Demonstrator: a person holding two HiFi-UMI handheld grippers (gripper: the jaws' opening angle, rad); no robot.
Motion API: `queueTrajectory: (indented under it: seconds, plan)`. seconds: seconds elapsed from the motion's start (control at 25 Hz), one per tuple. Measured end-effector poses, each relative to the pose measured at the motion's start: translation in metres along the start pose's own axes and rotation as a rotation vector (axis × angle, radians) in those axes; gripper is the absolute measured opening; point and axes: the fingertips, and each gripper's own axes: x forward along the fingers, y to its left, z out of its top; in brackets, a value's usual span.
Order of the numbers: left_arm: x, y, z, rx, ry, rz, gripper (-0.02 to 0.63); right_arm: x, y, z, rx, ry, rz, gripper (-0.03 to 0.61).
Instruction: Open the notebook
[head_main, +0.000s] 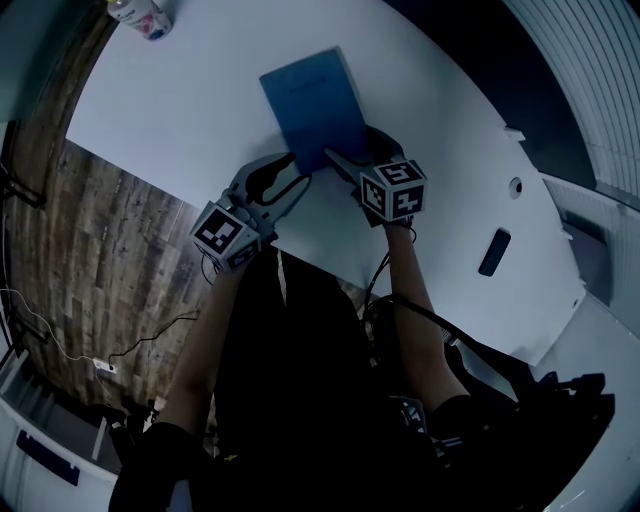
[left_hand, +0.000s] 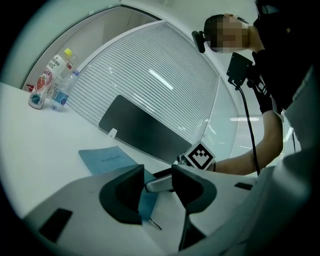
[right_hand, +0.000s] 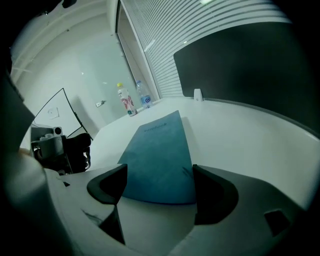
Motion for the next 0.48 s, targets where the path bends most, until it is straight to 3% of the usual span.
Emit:
queueTrajectory:
  seconds: [0.48]
  plan:
    - [0.002, 0.002, -0.001, -0.039, -0.004, 0.003, 0.152, -0.003, -0.013, -0.002, -0.014, 0.046, -0.012, 0.259]
